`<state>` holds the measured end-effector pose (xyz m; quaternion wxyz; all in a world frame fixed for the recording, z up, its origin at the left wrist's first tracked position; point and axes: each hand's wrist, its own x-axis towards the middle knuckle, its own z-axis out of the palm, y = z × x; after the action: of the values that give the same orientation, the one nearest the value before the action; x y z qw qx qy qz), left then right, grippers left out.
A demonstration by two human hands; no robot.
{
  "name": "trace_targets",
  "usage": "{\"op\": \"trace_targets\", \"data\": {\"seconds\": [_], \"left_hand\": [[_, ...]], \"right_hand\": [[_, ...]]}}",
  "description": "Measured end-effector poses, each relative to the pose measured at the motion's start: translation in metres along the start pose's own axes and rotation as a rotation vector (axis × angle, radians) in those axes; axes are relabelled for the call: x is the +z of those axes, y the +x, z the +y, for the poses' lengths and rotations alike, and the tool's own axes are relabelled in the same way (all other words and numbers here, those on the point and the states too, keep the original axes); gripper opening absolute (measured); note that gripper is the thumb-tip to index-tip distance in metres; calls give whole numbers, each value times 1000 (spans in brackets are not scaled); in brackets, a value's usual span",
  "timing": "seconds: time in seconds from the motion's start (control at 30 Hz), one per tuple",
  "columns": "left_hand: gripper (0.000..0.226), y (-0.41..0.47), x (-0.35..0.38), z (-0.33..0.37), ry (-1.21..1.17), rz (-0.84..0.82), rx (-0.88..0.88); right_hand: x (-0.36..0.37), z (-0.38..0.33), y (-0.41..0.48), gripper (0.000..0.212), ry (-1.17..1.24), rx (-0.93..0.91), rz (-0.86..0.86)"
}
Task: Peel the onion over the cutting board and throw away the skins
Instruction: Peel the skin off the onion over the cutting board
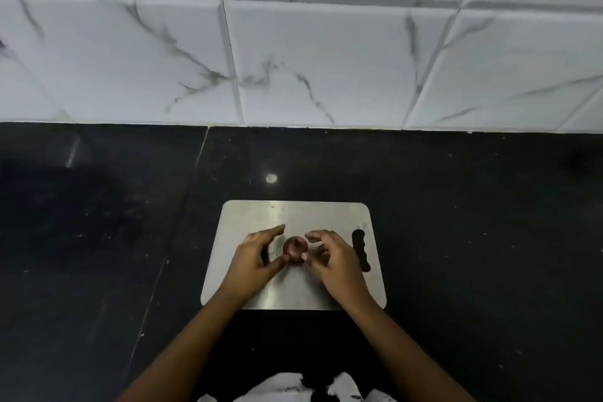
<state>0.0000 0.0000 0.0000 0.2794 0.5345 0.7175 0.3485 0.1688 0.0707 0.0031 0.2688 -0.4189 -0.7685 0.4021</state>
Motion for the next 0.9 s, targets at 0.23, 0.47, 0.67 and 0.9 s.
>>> {"op": "trace_targets", "data": {"seconds": [0.23, 0.47, 0.67, 0.9], "left_hand": [[67, 7, 11, 0, 190, 30, 47], [47, 4, 4, 17, -228, 34, -92], [48, -1, 1, 45, -535, 122, -122], [31, -3, 0, 67, -685, 186, -167]], "right_hand": [[7, 3, 8, 29, 66, 22, -4], [-10, -8, 16, 27, 347, 195, -114], [-33, -33, 20, 25, 542, 244, -155], [-48, -54, 18, 26, 335, 144, -44]]}}
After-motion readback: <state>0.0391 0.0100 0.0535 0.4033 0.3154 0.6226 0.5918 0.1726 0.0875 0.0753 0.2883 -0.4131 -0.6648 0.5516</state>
